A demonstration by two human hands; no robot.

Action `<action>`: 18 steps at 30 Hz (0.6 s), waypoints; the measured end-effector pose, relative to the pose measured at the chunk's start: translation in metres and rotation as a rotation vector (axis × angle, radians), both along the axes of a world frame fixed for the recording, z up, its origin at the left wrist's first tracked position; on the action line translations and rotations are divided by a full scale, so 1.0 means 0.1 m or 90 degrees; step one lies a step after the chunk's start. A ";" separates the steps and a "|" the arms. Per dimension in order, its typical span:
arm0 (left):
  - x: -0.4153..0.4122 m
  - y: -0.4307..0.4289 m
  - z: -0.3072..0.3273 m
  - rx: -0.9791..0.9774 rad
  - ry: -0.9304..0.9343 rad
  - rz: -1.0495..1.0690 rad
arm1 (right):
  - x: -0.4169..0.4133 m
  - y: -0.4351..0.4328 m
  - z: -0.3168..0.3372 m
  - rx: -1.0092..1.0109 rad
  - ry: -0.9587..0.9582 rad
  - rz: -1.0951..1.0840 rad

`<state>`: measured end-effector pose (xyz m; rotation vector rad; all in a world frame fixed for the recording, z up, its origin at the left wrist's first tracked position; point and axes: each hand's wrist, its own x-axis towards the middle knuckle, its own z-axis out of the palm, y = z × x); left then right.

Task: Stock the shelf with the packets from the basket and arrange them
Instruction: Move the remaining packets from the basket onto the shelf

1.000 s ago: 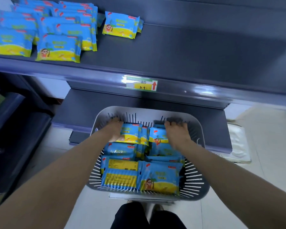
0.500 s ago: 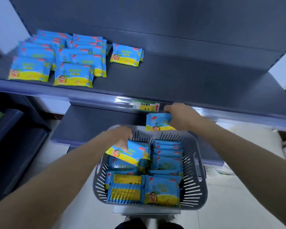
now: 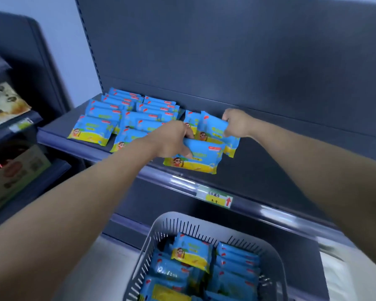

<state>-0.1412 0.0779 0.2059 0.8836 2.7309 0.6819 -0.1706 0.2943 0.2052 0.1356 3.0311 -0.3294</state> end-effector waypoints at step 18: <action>-0.99 0.44 -0.45 -0.118 0.026 0.106 | -1.08 0.27 -0.59 -0.179 0.102 0.031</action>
